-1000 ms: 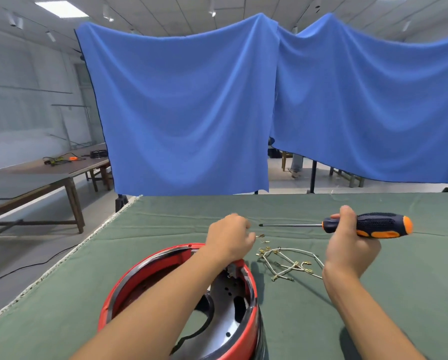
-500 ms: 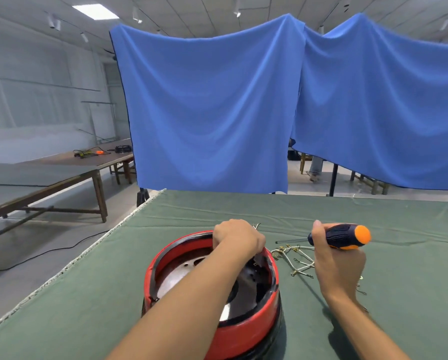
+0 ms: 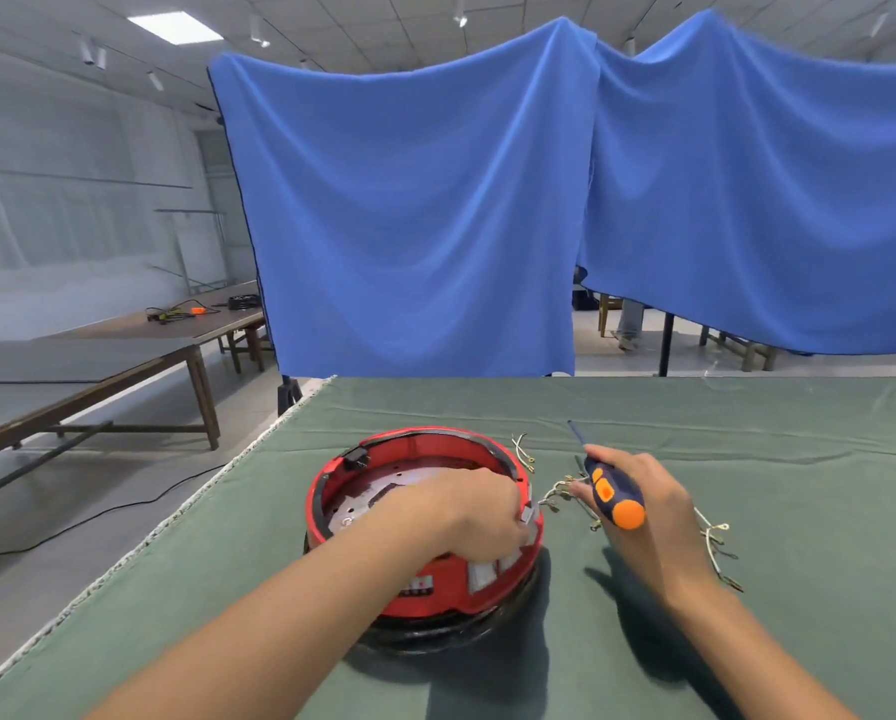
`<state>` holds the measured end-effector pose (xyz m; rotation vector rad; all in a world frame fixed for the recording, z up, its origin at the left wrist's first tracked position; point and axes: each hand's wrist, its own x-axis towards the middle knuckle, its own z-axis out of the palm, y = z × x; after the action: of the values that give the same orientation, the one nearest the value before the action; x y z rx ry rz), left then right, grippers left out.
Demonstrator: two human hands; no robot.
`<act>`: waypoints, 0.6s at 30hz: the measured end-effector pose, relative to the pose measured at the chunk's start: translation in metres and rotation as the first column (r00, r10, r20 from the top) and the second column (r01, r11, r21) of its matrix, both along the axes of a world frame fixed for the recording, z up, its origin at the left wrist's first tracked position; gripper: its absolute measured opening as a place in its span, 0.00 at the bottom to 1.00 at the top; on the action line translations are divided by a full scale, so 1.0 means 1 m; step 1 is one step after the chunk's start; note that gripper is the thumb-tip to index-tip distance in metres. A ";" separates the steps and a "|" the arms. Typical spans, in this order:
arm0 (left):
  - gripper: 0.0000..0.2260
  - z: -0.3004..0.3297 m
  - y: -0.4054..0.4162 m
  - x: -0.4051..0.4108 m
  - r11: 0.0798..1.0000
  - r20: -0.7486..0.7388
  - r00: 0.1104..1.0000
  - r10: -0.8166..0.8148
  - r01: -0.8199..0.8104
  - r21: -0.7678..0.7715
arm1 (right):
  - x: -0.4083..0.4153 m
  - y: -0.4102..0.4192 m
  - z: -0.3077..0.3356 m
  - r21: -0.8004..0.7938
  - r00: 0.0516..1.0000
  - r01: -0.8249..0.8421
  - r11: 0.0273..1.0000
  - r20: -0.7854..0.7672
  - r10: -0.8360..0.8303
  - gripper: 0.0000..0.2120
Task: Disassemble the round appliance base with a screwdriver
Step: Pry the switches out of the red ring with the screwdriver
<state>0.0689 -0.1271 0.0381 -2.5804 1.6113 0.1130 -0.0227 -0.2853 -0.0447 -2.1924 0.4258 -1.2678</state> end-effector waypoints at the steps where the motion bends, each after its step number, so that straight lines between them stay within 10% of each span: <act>1: 0.12 -0.008 0.007 0.000 0.998 0.020 1.000 0.000 0.001 -0.068 | -0.001 0.000 -0.001 -0.041 0.997 -0.026 0.999 -0.077 0.022 0.21; 10: 0.21 -0.054 0.016 -0.001 0.929 0.300 0.944 0.140 -0.020 -0.370 | -0.002 0.001 -0.009 -0.351 0.770 -0.237 0.906 -0.637 -0.045 0.22; 18: 0.22 -0.053 0.019 0.007 0.903 0.239 0.971 0.028 0.078 -0.422 | 0.004 0.010 0.000 -0.248 0.922 -0.147 0.958 -0.385 0.041 0.18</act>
<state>0.0761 -0.1085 -0.0147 -2.7324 1.7325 -0.6039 -0.0182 -0.2749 -0.0442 -2.6713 0.2975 -0.8909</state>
